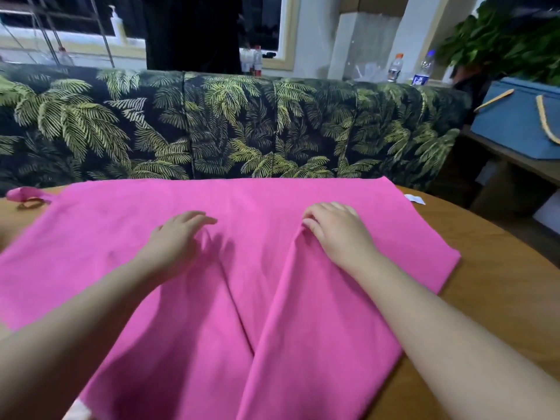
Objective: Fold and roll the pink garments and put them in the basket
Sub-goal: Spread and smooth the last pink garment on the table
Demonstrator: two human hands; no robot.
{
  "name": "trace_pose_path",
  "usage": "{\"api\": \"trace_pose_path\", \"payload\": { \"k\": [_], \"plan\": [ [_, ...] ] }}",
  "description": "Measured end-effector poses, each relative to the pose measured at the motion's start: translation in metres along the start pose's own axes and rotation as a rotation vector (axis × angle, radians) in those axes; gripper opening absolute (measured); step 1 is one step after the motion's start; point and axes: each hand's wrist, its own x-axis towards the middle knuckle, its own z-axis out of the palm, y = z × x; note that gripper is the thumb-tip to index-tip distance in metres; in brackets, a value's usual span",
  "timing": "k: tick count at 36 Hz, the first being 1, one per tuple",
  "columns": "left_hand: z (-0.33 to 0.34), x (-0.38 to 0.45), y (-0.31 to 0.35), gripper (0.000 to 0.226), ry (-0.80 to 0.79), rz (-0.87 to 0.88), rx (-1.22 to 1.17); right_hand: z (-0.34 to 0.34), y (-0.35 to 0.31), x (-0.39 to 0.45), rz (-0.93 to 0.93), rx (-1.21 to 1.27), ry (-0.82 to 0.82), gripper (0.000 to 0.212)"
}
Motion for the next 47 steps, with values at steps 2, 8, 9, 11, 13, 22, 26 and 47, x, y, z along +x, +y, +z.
{"api": "trace_pose_path", "payload": {
  "k": [2,8,9,11,13,22,26,47],
  "plan": [
    [0.003,0.013,-0.008,0.043,-0.020,-0.085,0.035,0.019,-0.002,0.015,0.038,-0.018,-0.060,0.029],
    [0.022,0.007,-0.016,0.052,0.006,-0.105,0.093,0.042,0.015,0.016,0.129,0.043,-0.128,0.031],
    [0.022,0.004,-0.015,0.059,0.014,-0.089,0.098,0.043,0.019,0.013,0.128,0.070,-0.144,0.033],
    [0.023,0.002,-0.016,0.060,0.023,-0.080,0.070,0.047,0.028,0.006,0.147,0.136,-0.200,0.045],
    [0.022,0.002,-0.016,0.054,0.044,-0.069,0.042,0.051,0.034,0.004,0.220,0.186,-0.246,0.059],
    [0.022,0.002,-0.012,0.049,0.147,-0.058,0.044,0.064,0.031,0.035,0.300,0.169,-0.218,0.060],
    [0.026,0.002,-0.014,0.058,0.185,-0.032,0.061,0.066,0.028,0.047,0.333,0.136,-0.249,0.043],
    [0.027,0.032,-0.033,0.042,0.218,-0.165,0.016,0.076,0.011,0.047,0.355,-0.004,-0.120,0.027]
  ]
}}
